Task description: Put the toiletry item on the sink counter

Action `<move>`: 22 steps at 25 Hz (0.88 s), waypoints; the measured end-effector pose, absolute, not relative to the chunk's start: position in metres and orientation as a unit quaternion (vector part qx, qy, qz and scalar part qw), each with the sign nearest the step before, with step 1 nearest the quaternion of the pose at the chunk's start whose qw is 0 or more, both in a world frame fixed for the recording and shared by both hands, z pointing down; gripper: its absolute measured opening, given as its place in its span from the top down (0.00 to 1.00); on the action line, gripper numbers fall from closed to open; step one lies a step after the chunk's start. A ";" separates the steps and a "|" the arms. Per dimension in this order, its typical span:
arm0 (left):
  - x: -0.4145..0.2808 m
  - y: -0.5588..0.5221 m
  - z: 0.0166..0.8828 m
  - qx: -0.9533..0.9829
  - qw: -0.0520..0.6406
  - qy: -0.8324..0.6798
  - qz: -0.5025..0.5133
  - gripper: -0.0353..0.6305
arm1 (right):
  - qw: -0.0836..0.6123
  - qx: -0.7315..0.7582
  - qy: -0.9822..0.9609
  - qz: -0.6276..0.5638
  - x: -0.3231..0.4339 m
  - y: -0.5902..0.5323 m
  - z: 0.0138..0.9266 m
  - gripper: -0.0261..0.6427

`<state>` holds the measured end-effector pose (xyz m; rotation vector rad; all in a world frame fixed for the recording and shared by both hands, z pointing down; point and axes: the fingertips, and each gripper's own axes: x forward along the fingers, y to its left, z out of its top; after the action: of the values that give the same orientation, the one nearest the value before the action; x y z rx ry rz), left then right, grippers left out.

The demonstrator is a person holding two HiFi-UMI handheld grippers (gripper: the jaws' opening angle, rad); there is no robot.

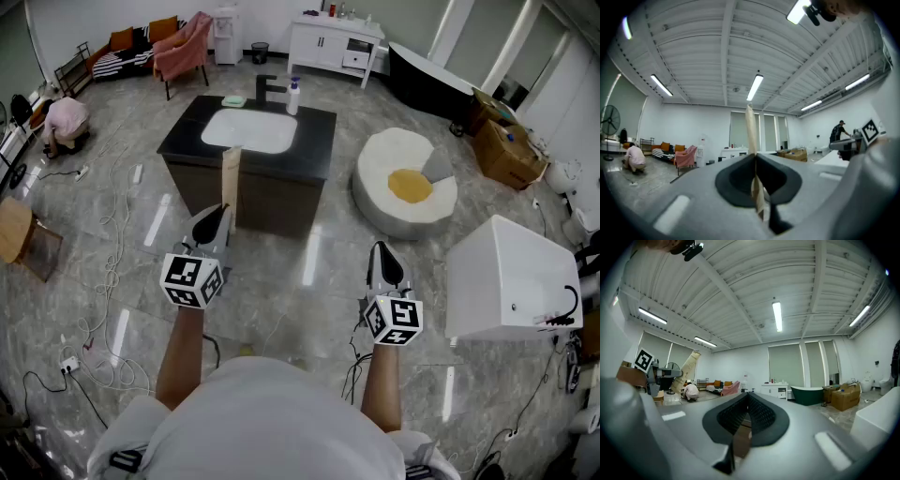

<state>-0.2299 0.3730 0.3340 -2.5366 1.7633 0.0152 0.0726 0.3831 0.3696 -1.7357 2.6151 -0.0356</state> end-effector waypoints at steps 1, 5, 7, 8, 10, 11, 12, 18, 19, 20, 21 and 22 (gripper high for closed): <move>-0.230 0.373 0.335 -0.821 0.026 0.570 0.005 0.94 | 0.002 -0.554 0.832 -0.012 0.073 0.383 0.370 0.96; -0.228 0.377 0.336 -0.821 0.024 0.570 0.005 0.94 | 0.001 -0.554 0.832 -0.011 0.075 0.387 0.370 0.96; -0.227 0.378 0.335 -0.822 0.025 0.569 0.005 0.94 | 0.000 -0.554 0.833 -0.009 0.075 0.388 0.368 0.96; -0.227 0.378 0.335 -0.822 0.025 0.569 0.005 0.94 | 0.000 -0.554 0.833 -0.009 0.075 0.388 0.368 0.96; -0.227 0.378 0.335 -0.823 0.025 0.568 0.005 0.94 | 0.001 -0.554 0.832 -0.010 0.074 0.388 0.369 0.96; -0.226 0.379 0.336 -0.823 0.025 0.568 0.004 0.94 | 0.001 -0.554 0.832 -0.010 0.074 0.389 0.370 0.96; -0.225 0.380 0.336 -0.823 0.025 0.567 0.004 0.94 | 0.001 -0.554 0.833 -0.009 0.075 0.390 0.370 0.96; -0.211 0.387 0.340 -0.825 0.022 0.565 -0.005 0.94 | 0.014 -0.548 0.836 -0.013 0.086 0.398 0.368 0.96; -0.208 0.388 0.341 -0.826 0.020 0.564 -0.006 0.94 | 0.013 -0.548 0.836 -0.013 0.088 0.399 0.369 0.96; -0.205 0.389 0.342 -0.826 0.019 0.563 -0.008 0.94 | 0.011 -0.548 0.837 -0.013 0.090 0.400 0.371 0.96; -0.201 0.390 0.343 -0.827 0.018 0.562 -0.009 0.94 | 0.009 -0.547 0.837 -0.014 0.092 0.401 0.373 0.96; -0.197 0.390 0.344 -0.828 0.018 0.561 -0.010 0.94 | 0.007 -0.546 0.837 -0.015 0.094 0.401 0.374 0.96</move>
<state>-0.1973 0.3901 0.3435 -2.5720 1.7416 -0.0317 0.0944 0.4013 0.3739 -1.7088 2.6184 -0.0459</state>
